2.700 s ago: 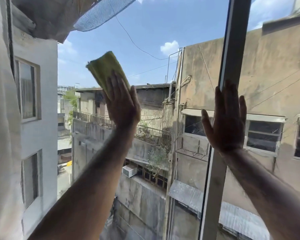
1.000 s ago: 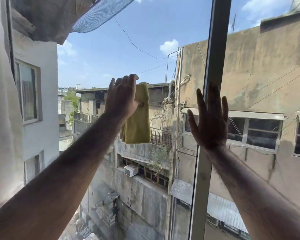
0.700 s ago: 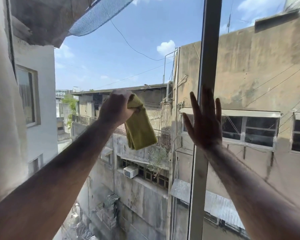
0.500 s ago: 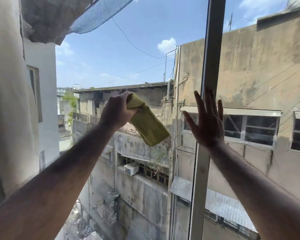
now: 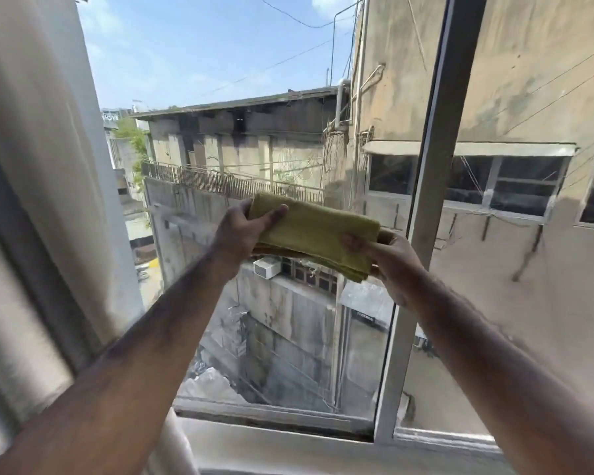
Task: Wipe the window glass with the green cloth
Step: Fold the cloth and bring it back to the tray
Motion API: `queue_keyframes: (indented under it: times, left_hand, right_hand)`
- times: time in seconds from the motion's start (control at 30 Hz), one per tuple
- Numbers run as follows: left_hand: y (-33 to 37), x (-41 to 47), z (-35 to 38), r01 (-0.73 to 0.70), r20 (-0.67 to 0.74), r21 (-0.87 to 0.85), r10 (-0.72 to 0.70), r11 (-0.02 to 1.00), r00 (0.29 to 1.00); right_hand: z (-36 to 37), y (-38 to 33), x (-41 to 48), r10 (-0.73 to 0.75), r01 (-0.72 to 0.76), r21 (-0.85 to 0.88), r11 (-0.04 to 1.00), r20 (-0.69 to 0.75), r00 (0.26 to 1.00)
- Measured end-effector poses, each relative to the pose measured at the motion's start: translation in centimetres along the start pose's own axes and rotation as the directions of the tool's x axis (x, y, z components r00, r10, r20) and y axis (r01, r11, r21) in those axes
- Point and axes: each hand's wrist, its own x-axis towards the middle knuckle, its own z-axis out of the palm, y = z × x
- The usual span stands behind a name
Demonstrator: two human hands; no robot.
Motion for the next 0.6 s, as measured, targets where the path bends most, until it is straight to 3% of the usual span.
queue_keyframes:
  times: [0.1, 0.27, 0.47, 0.6]
  left_hand:
    - [-8.1, -3.1, -0.3, 0.192, 0.115, -0.072, -0.183, 0.979, 0.976]
    - [-25.0, -11.6, 0.6, 0.454, 0.198, 0.056, -0.455, 0.889, 0.868]
    - [-43.6, -24.6, 2.6, 0.666, 0.184, 0.218, -0.701, 0.713, 0.69]
    - [-54.1, -32.9, 3.8, 0.721, 0.219, 0.37, -0.809, 0.586, 0.546]
  right_hand:
    - [-1.3, 7.2, -4.1, 0.178, -0.177, 0.055, 0.983, -0.014, 0.984]
    - [-3.5, 22.3, -14.1, 0.5, -0.498, 0.045, 0.866, -0.043, 0.865]
    - [-4.9, 40.0, -28.1, 0.831, -0.833, -0.032, 0.552, -0.056, 0.553]
    - [-5.4, 49.3, -38.4, 0.946, -0.947, -0.028, 0.319, -0.049, 0.32]
